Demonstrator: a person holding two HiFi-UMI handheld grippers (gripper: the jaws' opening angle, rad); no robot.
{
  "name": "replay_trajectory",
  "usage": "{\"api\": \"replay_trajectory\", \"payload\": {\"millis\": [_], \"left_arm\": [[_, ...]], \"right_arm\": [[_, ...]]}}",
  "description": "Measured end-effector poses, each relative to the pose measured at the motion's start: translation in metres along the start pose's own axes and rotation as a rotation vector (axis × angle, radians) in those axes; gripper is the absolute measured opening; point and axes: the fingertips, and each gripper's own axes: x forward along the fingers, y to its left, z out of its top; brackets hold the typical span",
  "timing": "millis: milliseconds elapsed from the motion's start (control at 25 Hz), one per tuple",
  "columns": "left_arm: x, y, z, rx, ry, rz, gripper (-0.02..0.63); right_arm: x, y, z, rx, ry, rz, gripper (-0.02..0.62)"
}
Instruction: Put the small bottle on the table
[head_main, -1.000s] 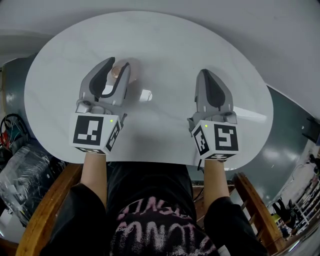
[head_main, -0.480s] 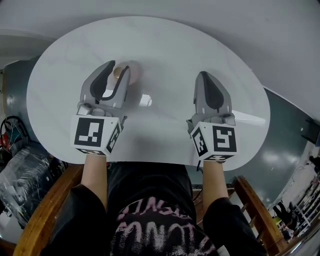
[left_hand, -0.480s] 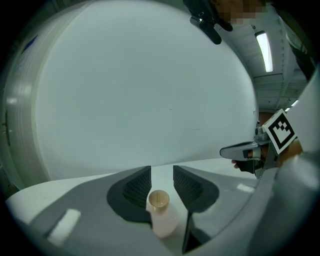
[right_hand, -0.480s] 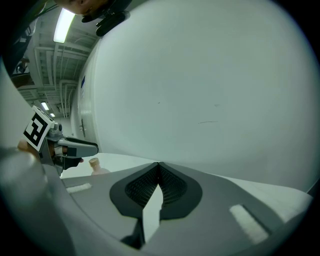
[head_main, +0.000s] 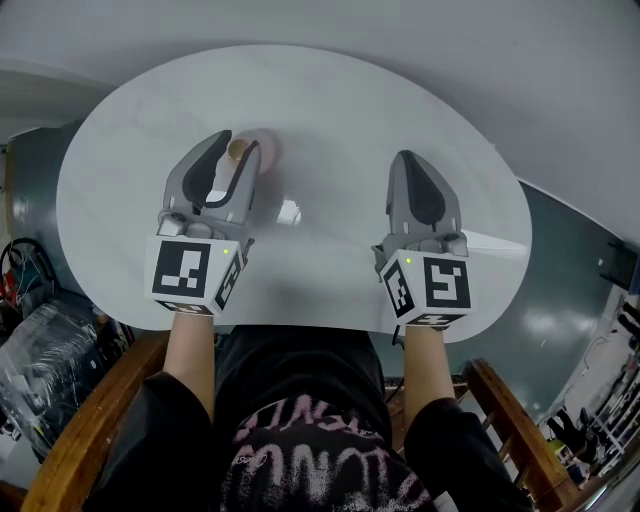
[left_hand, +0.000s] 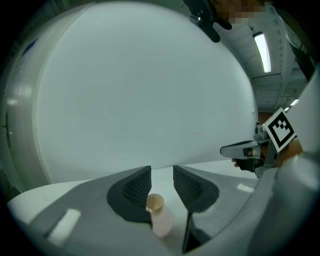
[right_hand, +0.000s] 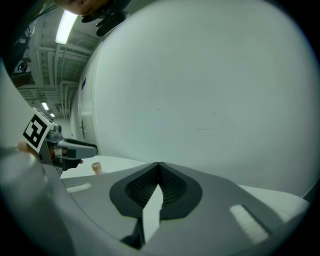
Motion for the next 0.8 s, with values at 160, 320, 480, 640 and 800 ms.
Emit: {"api": "replay_trajectory", "payload": {"millis": [160, 320, 480, 640, 800], "left_arm": [[-0.005, -0.001, 0.003, 0.001, -0.005, 0.005, 0.138], [-0.012, -0.003, 0.005, 0.005, -0.009, 0.014, 0.138], [-0.016, -0.003, 0.01, 0.009, -0.023, 0.022, 0.138], [-0.024, -0.005, 0.019, 0.017, -0.037, 0.026, 0.138], [-0.031, -0.008, 0.025, 0.021, -0.049, 0.025, 0.137]], "right_arm": [[-0.003, 0.0, 0.004, 0.0, -0.009, -0.002, 0.011], [-0.01, 0.003, 0.008, -0.005, -0.018, 0.004, 0.011], [-0.014, 0.002, 0.014, -0.013, -0.032, 0.003, 0.011], [-0.021, 0.004, 0.025, -0.022, -0.054, 0.002, 0.011], [-0.026, 0.005, 0.034, -0.028, -0.073, -0.001, 0.011]]}}
